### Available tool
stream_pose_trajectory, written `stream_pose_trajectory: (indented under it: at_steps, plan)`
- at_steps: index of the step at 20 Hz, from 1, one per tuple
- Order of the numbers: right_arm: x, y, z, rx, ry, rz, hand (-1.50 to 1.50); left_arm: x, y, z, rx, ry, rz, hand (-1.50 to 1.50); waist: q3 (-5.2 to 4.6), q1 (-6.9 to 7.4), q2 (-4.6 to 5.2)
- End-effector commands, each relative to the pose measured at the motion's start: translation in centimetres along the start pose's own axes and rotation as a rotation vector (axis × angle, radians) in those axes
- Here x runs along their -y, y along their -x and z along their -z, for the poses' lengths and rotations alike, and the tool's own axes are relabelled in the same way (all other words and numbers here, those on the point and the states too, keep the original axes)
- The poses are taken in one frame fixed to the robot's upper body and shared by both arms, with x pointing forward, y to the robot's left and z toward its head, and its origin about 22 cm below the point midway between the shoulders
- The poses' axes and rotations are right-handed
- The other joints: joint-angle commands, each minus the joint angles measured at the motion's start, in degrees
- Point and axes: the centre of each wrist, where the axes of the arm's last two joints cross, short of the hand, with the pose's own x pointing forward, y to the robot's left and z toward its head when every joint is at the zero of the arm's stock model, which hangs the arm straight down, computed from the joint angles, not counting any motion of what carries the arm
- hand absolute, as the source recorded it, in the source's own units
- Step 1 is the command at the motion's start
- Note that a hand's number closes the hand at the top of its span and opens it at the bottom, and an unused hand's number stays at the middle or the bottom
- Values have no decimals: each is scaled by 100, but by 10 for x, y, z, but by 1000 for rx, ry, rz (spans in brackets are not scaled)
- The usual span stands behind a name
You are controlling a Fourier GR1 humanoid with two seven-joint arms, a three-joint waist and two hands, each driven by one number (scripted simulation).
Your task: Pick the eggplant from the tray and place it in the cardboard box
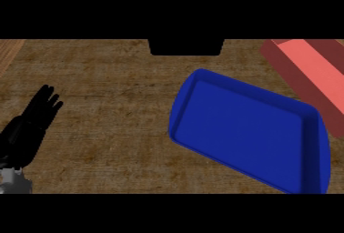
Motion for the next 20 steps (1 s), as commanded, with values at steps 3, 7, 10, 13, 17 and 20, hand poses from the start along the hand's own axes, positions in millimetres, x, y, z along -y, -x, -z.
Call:
stream_pose_trajectory:
  at_steps: [3, 7, 10, 13, 17, 20]
  plan:
    - [-20, 58, 22, 24, 11, -11, 150, -2, 9, -5, 11, -11, 5, 0, 2, 38, 17]
    - [-40, 48, 29, -4, -5, 22, 150, 13, 6, -1, 7, 5, 4, 0, 2, 63, 25]
    - [-67, 82, 25, 21, -46, 26, 150, -10, 3, 3, -3, 4, -2, 0, 2, 25, 20]
    - [-80, 92, 32, -9, -78, 53, 150, 10, -4, 5, 11, 18, -11, 0, 8, 144, 64]
    - [-97, 118, 28, -113, -255, 68, 150, 13, 6, 11, -13, 2, -18, 0, 7, 114, 69]
    - [-119, 135, 19, -214, -288, 99, -150, 1, 10, 4, -7, 15, -10, 0, 9, 159, 78]
